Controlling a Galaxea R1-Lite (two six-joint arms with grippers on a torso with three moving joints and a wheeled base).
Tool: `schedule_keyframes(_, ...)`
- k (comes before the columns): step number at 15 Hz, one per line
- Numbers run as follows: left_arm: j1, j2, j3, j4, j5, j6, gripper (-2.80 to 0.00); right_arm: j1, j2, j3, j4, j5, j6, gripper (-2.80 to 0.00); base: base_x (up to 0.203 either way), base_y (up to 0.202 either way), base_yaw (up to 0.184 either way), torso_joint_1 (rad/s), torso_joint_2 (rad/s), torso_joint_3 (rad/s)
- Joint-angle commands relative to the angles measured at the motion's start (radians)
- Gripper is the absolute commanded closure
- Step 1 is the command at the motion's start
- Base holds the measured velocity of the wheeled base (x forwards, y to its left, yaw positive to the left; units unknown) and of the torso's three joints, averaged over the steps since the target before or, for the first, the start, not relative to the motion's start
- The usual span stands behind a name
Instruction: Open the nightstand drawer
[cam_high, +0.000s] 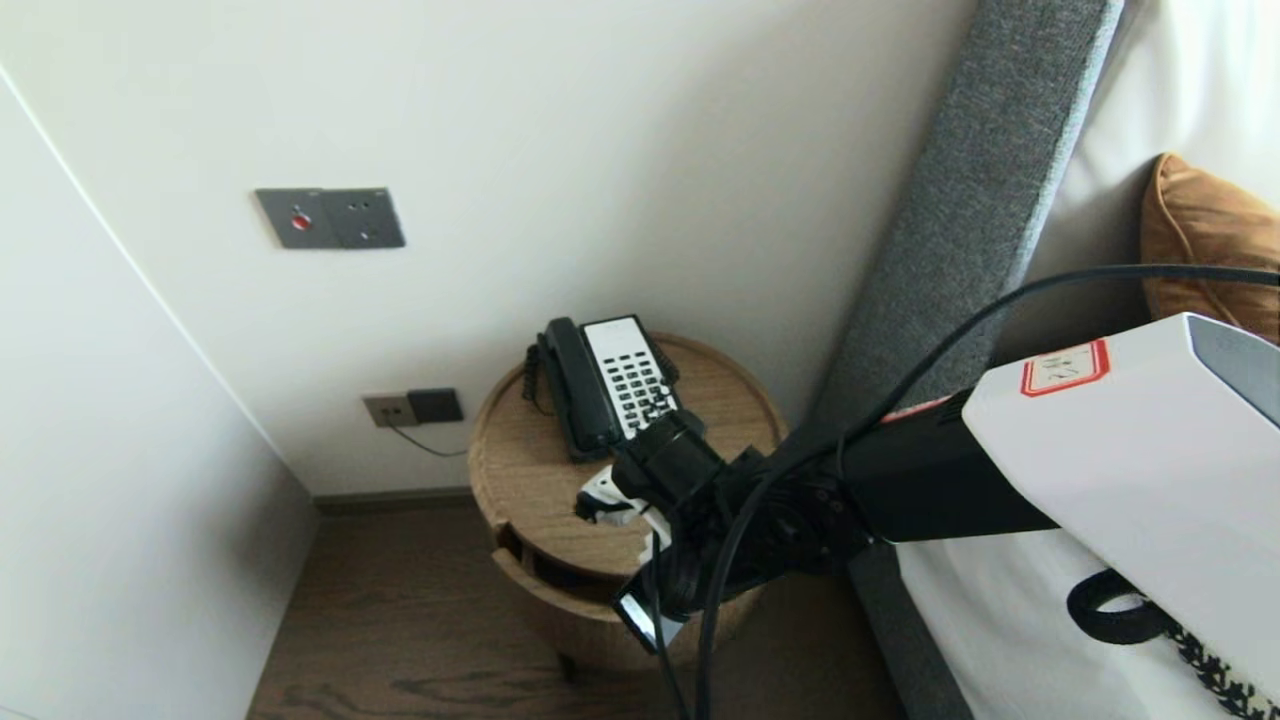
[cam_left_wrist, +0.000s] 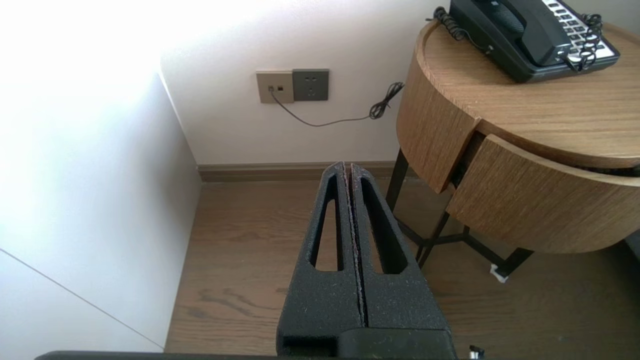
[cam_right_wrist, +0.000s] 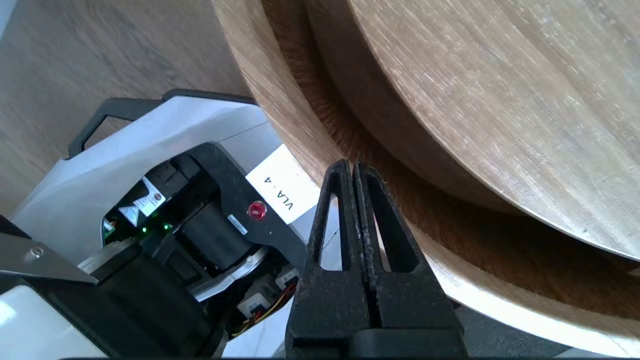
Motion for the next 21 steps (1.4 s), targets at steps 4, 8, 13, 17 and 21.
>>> schedule_keyframes(4, 0.000, 0.000, 0.000, 0.000, 0.001, 0.000, 0.00, -0.002, -0.013, 0.015, -0.003, -0.005, -0.001, 0.00, 0.000, 0.000, 0.000, 0.000, 0.00, 0.000)
schedule_keyframes(8, 0.000, 0.000, 0.000, 0.000, 0.000, 0.000, 0.00, -0.008, -0.010, 0.021, -0.004, -0.007, -0.001, 0.00, 0.000, 0.000, 0.000, 0.000, 0.00, 0.000)
schedule_keyframes(13, 0.000, 0.000, 0.000, 0.000, 0.001, 0.000, 0.00, -0.002, -0.005, 0.036, -0.001, -0.007, -0.001, 0.00, 0.000, 0.000, 0.000, 0.000, 0.00, 0.000)
schedule_keyframes(17, 0.000, 0.000, 0.000, 0.000, 0.001, 0.000, 0.00, 0.014, -0.016, 0.082, -0.004, -0.007, -0.001, 0.00, 0.000, 0.000, 0.000, 0.000, 0.00, 0.000)
schedule_keyframes(21, 0.000, 0.000, 0.000, 0.000, 0.000, 0.000, 0.00, 0.044, -0.021, 0.116, -0.003, -0.005, 0.001, 0.00, 0.000, 0.000, 0.000, 0.000, 0.00, 0.000)
